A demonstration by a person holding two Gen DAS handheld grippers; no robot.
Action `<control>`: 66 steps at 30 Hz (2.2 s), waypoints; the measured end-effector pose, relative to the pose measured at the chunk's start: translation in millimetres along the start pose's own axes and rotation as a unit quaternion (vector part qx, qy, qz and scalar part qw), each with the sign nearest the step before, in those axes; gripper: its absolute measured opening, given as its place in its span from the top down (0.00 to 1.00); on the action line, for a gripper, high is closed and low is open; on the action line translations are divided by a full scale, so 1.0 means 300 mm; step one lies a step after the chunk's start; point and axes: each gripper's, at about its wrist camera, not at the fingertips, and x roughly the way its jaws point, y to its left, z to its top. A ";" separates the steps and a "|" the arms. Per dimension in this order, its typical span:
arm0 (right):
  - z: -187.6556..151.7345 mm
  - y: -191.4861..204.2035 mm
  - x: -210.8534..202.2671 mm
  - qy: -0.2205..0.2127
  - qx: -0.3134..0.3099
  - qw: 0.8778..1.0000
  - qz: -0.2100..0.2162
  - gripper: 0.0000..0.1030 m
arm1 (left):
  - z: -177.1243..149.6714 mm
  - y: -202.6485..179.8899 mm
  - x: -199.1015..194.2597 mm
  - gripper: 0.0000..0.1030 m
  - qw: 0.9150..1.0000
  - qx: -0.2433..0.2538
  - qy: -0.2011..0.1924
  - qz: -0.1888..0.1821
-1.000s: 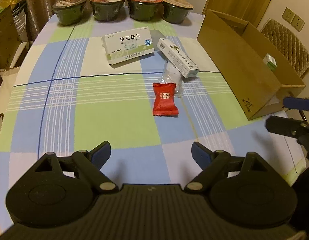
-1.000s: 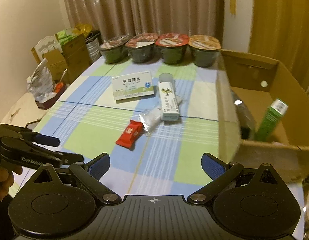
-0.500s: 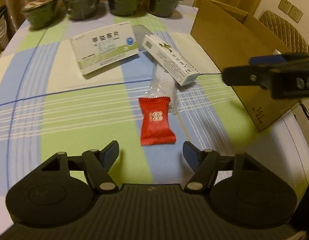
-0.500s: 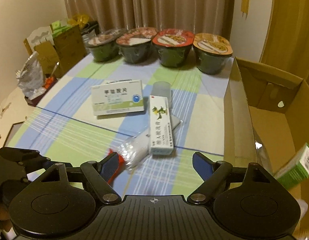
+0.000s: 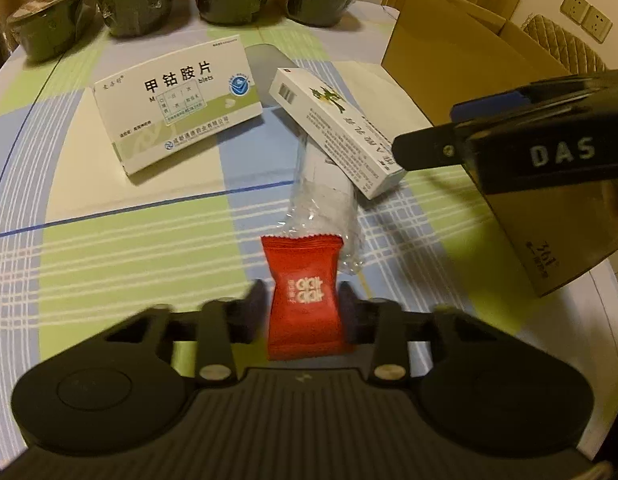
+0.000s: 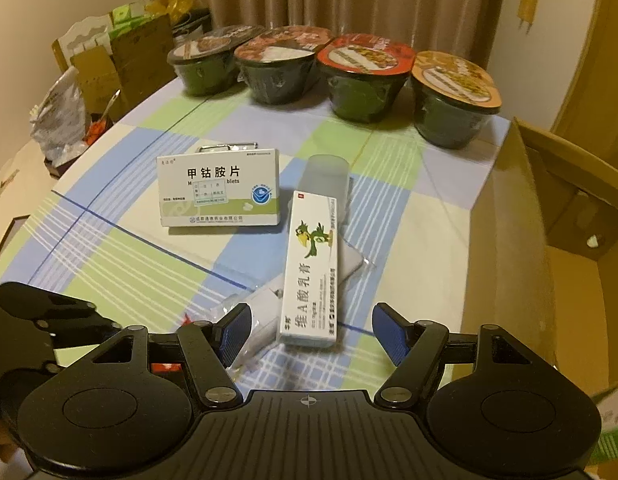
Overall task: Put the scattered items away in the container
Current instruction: 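Grasp the red candy packet with the left tool while the right tool grasps the white parrot ointment box, then lift the red candy and ointment box and carry them toward the cardboard box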
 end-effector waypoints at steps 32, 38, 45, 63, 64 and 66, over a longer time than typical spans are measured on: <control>-0.224 0.102 -0.038 0.080 0.038 0.996 0.008 0.60 | -0.110 -0.023 -0.091 0.74 1.000 0.012 0.019 0.014; -0.356 0.141 -0.063 0.099 0.038 0.994 0.009 0.60 | -0.179 -0.090 -0.100 0.72 0.999 0.037 0.023 0.026; -0.331 0.140 -0.040 0.092 0.019 0.996 0.007 0.60 | -0.177 -0.097 -0.095 0.68 0.999 0.039 0.023 0.027; -0.403 0.160 -0.213 0.061 0.061 0.996 0.009 0.61 | -0.241 -0.143 -0.187 0.75 0.999 0.018 0.025 0.023; -0.415 0.164 -0.237 0.058 0.067 0.996 0.009 0.61 | -0.249 -0.152 -0.199 0.75 0.999 0.016 0.025 0.021; -0.437 0.169 -0.281 0.053 0.079 0.995 0.009 0.61 | -0.265 -0.173 -0.223 0.75 0.999 0.013 0.024 0.019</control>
